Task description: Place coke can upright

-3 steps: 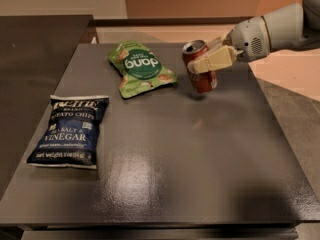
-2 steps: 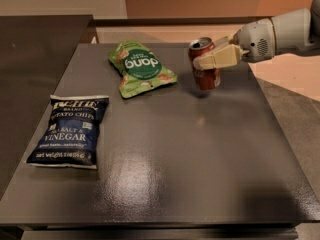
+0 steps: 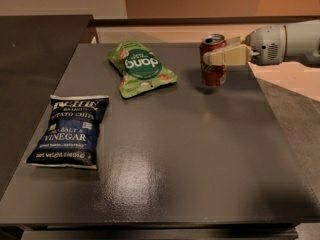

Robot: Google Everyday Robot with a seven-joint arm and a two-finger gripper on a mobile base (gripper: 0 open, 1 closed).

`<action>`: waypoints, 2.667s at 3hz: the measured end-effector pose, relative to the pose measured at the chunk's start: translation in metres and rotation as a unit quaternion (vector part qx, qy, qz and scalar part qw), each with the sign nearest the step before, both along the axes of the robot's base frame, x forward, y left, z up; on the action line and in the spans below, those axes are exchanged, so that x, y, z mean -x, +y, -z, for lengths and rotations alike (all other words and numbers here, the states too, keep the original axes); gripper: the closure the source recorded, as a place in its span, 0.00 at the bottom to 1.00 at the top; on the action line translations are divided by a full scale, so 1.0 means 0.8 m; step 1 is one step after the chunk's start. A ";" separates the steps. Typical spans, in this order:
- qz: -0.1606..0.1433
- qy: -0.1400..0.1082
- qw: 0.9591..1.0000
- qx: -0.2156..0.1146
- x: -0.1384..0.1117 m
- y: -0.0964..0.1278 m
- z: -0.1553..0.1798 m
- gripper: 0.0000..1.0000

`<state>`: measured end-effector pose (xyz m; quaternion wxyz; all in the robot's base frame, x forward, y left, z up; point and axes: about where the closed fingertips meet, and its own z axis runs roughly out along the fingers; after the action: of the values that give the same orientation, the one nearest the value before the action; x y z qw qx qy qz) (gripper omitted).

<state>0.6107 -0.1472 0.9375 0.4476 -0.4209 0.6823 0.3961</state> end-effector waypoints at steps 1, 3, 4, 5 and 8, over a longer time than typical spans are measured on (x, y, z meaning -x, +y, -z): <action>0.010 -0.011 1.000 -0.022 -0.004 -0.013 0.004 1.00; 0.017 -0.021 0.999 -0.047 -0.008 -0.032 0.017 1.00; 0.020 -0.021 0.998 -0.052 -0.009 -0.038 0.027 1.00; 0.019 -0.024 0.998 -0.060 -0.009 -0.042 0.033 0.82; 0.013 -0.024 0.997 -0.071 -0.010 -0.042 0.044 0.12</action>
Offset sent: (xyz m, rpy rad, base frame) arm 0.0066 -0.0359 -0.0119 0.1072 -0.0601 -0.0519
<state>0.6187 -0.1808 0.9027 0.4977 -0.3886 0.6469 0.4275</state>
